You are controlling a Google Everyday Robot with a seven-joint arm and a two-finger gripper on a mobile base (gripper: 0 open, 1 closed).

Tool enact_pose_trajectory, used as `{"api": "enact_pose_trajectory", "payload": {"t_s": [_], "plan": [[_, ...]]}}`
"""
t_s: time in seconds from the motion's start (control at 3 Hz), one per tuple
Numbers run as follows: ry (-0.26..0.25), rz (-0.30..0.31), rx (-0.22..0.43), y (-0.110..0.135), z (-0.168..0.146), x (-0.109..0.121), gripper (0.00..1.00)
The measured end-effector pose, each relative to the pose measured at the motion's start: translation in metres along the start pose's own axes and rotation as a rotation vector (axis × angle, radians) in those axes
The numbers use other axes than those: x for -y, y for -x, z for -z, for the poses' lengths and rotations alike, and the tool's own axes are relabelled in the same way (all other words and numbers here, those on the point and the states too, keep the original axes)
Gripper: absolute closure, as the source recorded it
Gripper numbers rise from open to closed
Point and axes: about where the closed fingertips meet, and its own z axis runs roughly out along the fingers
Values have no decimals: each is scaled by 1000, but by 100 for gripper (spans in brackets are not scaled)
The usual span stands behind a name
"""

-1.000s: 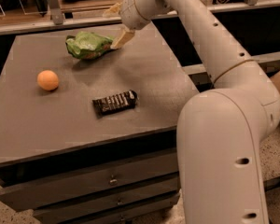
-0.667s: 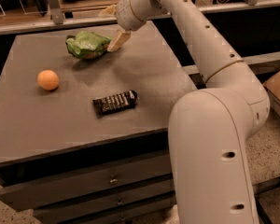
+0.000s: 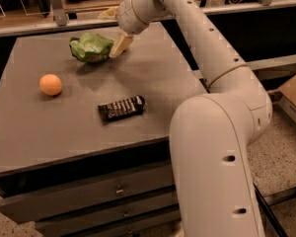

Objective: Move green rice chip bag near rxbar chocolate

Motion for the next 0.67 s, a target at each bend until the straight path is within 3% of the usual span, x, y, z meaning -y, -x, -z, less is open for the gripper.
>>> {"api": "enact_pose_trajectory", "payload": {"t_s": [0.67], "plan": [[30, 35, 48, 16, -22, 1, 25]]}}
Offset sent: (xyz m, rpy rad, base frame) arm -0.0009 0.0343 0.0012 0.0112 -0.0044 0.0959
